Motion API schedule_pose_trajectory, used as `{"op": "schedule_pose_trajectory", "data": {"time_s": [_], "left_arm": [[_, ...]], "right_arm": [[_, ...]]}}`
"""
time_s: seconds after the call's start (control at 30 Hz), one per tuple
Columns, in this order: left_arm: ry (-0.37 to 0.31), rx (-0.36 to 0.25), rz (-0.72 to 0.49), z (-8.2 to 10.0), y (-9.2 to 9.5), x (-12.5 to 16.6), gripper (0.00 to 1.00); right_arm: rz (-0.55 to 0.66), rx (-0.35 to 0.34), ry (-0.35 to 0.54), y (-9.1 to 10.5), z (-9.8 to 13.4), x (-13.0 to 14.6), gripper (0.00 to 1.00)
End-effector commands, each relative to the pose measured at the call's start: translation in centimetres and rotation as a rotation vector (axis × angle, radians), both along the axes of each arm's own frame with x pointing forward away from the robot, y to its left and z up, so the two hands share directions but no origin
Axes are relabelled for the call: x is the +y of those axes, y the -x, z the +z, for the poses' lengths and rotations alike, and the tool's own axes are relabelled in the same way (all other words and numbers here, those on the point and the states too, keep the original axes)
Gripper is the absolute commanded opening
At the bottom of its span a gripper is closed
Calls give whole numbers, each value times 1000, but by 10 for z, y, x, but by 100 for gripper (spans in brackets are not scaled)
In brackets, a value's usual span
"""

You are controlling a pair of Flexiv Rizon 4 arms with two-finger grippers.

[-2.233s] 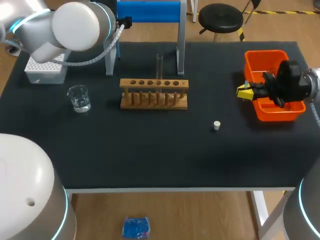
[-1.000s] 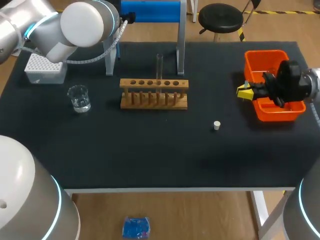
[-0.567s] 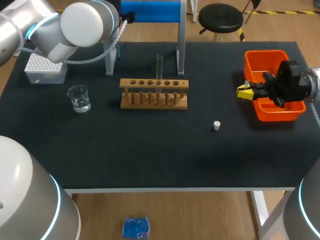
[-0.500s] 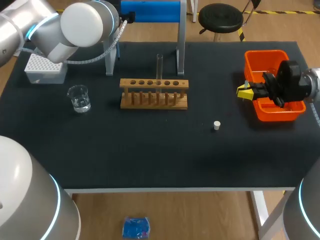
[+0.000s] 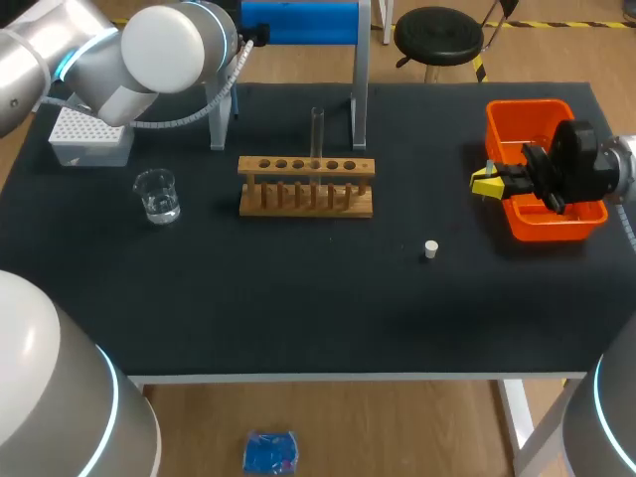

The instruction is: Invert the test tube, pick up the pipette, mount the tip to pipette, aspirate from beaker and dispense into the tube, eject the tip, return the pipette, and cap with the stopper.

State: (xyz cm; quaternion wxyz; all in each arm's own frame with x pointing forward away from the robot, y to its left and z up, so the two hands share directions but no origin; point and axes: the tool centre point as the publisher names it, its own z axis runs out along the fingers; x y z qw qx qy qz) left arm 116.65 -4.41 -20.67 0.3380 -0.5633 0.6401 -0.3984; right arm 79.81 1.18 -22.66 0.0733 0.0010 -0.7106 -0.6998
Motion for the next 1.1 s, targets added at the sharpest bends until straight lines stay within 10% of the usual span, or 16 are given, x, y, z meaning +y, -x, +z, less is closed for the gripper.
{"op": "schedule_pose_trajectory", "data": {"time_s": [0.03, 0.27, 0.37, 0.43, 0.53, 1.1], "left_arm": [[3, 3, -6, -1, -4, 1, 100], [1, 6, 0, -3, -4, 1, 95], [-1, 7, 3, -3, -4, 2, 84], [-1, 7, 5, -3, -4, 2, 55], [-4, 9, 8, -3, -5, 2, 48], [-8, 13, 26, -7, -8, 5, 50]], "right_arm": [[3, 0, 0, 0, 0, -1, 0], [3, 0, 0, 0, 0, -1, 0], [3, 0, 0, 0, 0, -1, 0], [3, 0, 0, 0, 0, -1, 0], [3, 0, 0, 0, 0, -1, 0], [3, 0, 0, 0, 0, -1, 0]]}}
